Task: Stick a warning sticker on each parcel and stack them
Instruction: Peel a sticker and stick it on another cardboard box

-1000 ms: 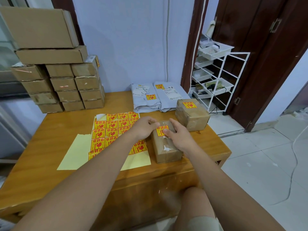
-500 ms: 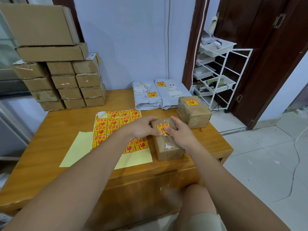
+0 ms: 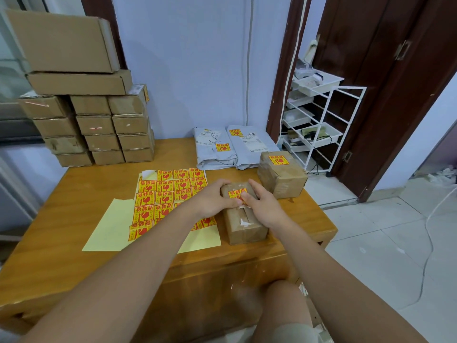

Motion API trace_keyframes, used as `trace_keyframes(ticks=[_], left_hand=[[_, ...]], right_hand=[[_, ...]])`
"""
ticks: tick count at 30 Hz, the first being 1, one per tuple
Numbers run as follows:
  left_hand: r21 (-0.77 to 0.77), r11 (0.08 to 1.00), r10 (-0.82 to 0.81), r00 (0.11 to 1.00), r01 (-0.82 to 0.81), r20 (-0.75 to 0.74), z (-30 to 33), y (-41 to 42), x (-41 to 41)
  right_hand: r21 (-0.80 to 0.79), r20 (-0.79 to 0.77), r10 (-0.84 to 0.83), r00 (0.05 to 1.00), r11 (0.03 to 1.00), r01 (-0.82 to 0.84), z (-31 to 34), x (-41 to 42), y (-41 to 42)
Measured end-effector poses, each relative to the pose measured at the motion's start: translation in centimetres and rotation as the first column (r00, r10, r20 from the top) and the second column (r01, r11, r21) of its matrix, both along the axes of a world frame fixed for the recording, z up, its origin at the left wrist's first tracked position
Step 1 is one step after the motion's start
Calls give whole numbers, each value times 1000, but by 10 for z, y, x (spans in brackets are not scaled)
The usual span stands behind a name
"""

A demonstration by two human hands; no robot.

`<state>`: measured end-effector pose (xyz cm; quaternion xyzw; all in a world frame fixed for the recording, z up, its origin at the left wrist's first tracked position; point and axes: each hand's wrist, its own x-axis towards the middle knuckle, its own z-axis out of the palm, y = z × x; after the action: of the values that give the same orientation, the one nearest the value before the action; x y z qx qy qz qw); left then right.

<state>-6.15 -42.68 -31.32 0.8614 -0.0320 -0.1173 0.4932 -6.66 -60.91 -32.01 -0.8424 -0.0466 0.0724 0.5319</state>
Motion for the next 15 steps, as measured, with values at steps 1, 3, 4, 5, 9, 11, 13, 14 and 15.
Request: trace_keyframes(ticks=[1,3,4,5,9,11,13,14,15], left_hand=[[12,1000,-4,1000,4,3,2,-1,1],[42,999,-9,1000,9,3,4,-2,2],[56,998,-12,1000,11,6,5,-3,2],[68,998,-15,1000,14,10,7,-4,2],[103,994,-23,1000,21,19,7,-4,2],[107,994,-25,1000,23,16,8,-3,3],[106,994,-20,1000,20,6,8,-3,4],[108,994,-18,1000,17,2,8,-3,4],[110,994,-14,1000,14,0,8,-3,4]], right_hand=[[-27,-3,6,1000,1000,-6,2,1,-1],[-68,-13,14,1000,998,-15,9,5,-2],[-87,-12,13,1000,996,-14,13,7,-1],[-105,-5,10,1000,994,-10,17,9,0],[-135,-12,-55,998,989,53,27,19,5],[-166,-8,-56,998,985,54,27,23,7],[-195,9,-55,998,979,55,23,24,9],[-196,24,-60,998,978,63,20,25,9],[-188,34,-72,997,979,77,16,27,9]])
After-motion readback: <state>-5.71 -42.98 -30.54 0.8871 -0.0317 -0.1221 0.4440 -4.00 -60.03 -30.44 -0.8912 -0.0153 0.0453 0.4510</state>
